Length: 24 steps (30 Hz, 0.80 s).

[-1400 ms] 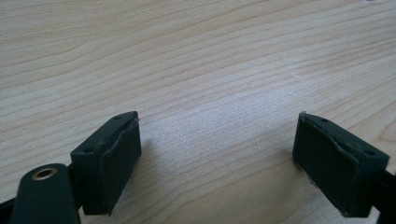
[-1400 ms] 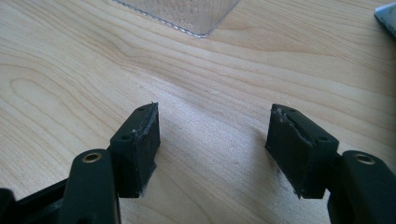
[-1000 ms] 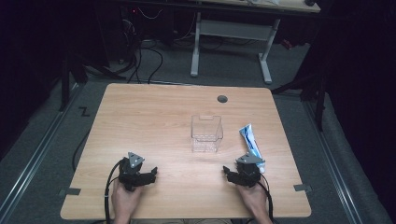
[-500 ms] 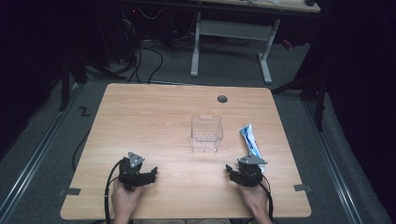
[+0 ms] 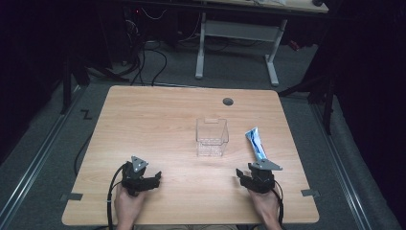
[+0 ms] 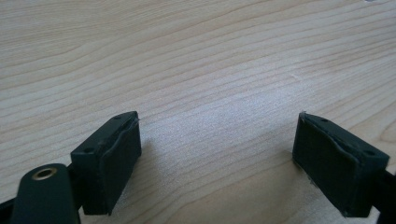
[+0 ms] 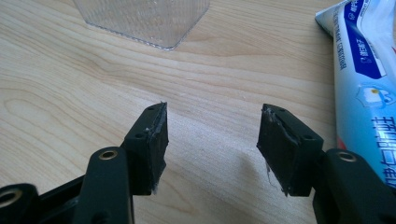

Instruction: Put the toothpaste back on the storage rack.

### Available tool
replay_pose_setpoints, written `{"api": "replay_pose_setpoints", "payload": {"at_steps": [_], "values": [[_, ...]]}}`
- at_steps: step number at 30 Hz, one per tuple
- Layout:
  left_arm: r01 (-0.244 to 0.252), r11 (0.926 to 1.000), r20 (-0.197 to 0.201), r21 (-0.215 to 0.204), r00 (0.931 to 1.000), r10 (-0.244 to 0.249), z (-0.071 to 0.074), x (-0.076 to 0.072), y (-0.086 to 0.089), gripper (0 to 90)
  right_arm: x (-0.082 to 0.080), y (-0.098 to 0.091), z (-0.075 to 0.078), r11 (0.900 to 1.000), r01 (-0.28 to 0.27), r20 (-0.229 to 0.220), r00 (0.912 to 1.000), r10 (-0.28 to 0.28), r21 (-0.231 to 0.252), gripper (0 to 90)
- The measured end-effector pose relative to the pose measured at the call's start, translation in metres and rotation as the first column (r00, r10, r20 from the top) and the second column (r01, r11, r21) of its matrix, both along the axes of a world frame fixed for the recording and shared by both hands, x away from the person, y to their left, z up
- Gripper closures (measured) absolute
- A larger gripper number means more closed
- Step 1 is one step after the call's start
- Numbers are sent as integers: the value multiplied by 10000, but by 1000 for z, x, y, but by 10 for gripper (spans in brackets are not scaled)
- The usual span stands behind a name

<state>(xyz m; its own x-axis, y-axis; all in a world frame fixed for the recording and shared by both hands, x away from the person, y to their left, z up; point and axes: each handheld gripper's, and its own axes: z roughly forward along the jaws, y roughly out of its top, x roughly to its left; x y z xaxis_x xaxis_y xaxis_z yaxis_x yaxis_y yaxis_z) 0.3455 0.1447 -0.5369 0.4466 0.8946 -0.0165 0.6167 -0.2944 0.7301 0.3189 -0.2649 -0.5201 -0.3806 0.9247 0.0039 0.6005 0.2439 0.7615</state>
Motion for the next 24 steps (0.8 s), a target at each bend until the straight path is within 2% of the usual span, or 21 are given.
{"api": "replay_pose_setpoints", "payload": {"at_steps": [5, 14, 24], "values": [[2, 10000, 2, 3, 10000, -2, 0, 0, 0, 155, -3, -5, 4, 9999, -6, 93, 10000, 5, 126, 435], [3, 10000, 4, 8, 10000, -3, 0, 0, 0, 155, -5, -11, 8, 9999, 121, 249, 9996, -121, 6, 435], [-3, 10000, 1, -1, 10000, 3, 0, 0, 0, 155, -8, -18, 15, 9995, 293, 440, 9986, -297, 94, 437]]}}
